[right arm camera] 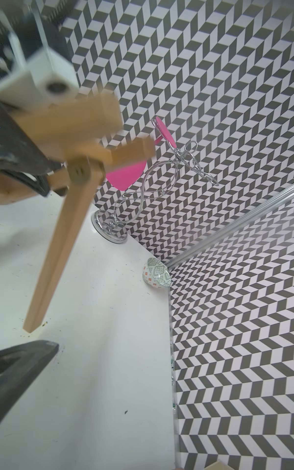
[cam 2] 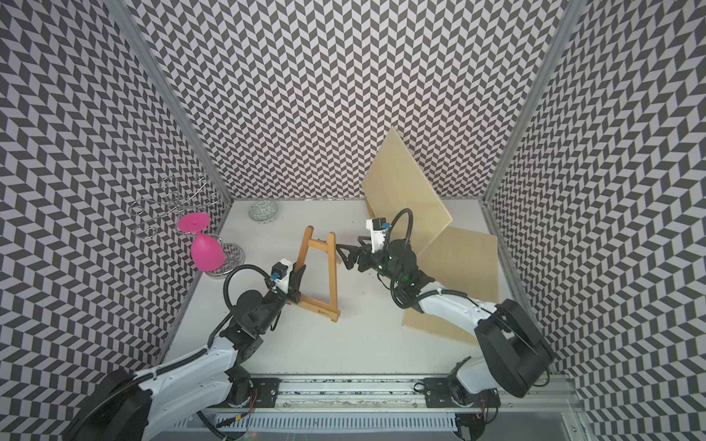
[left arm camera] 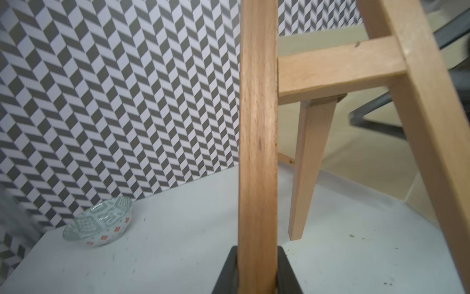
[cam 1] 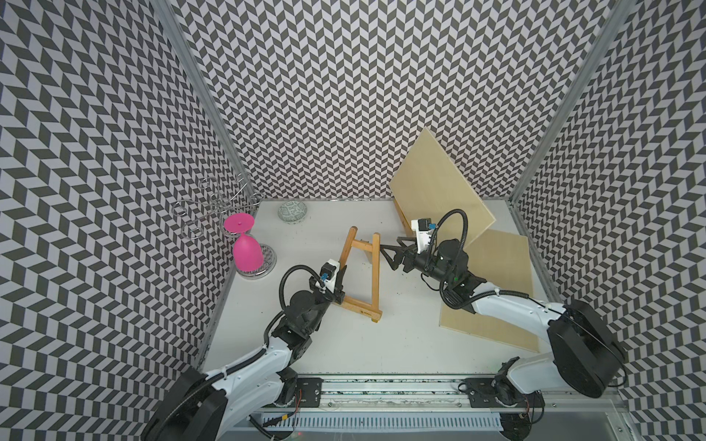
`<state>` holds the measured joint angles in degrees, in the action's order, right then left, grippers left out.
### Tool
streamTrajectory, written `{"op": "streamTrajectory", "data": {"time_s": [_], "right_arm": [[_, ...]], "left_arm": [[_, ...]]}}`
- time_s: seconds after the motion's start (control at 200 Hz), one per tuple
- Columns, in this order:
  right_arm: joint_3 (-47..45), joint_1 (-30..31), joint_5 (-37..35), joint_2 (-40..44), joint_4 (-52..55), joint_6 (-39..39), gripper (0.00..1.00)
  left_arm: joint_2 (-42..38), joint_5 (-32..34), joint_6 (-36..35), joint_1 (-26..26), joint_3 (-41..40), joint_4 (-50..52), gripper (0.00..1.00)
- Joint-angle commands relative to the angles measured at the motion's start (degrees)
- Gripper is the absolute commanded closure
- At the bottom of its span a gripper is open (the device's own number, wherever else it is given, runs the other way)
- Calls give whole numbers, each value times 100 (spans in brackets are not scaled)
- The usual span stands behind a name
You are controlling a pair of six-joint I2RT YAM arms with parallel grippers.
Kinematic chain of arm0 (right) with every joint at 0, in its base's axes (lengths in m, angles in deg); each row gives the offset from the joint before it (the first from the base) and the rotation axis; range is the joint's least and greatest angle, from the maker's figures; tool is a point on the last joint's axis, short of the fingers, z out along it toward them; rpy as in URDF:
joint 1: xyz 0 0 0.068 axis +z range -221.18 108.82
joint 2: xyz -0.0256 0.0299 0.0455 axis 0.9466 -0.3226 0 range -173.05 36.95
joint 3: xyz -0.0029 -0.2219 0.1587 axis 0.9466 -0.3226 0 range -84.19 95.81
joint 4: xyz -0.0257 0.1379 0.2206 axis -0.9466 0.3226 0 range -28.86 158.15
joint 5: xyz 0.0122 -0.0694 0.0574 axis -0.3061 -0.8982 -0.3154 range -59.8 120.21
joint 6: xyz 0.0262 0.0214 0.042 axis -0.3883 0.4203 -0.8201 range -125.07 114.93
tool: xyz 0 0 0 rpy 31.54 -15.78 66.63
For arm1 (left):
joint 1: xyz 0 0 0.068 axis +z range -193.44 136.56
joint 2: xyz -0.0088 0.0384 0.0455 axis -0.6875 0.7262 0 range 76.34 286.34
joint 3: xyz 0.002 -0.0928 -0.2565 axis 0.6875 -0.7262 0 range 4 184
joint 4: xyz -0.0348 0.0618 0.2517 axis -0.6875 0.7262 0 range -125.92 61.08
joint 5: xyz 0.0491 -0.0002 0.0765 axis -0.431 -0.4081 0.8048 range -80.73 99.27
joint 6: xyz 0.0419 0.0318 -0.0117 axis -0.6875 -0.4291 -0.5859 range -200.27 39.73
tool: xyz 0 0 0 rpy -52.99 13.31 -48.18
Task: Assemble the easel
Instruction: Unfold the easel, then place the easel at the center of the board.
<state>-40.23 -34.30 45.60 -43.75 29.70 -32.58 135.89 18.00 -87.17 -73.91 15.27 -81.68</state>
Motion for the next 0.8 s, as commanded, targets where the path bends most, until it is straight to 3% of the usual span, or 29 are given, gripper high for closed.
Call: {"op": "streamTrajectory", "data": {"time_s": [0.0,0.18,0.391,0.601,0.676,0.796], "right_arm": [[-195,3,-149,674,406,-149,1],[-901,-40,-909,1567,596,-478,1],[-1100,-140,-1657,2534,1632,-417,1],[-1251,-620,-1946,3209,2443,-601,1],[-1305,-690,-2071,3424,2554,-598,1],[-1271,-810,-2354,3602,2946,-674,1]], "left_arm": [[685,355,515,339,481,-1323,100],[2132,246,708,631,858,-3018,100],[3384,-40,235,872,1376,-4088,100],[4001,-646,-154,1157,1410,-4488,100],[4170,-1333,-314,1236,1443,-4681,100],[4260,-1581,-157,1289,1644,-4297,100]]}}
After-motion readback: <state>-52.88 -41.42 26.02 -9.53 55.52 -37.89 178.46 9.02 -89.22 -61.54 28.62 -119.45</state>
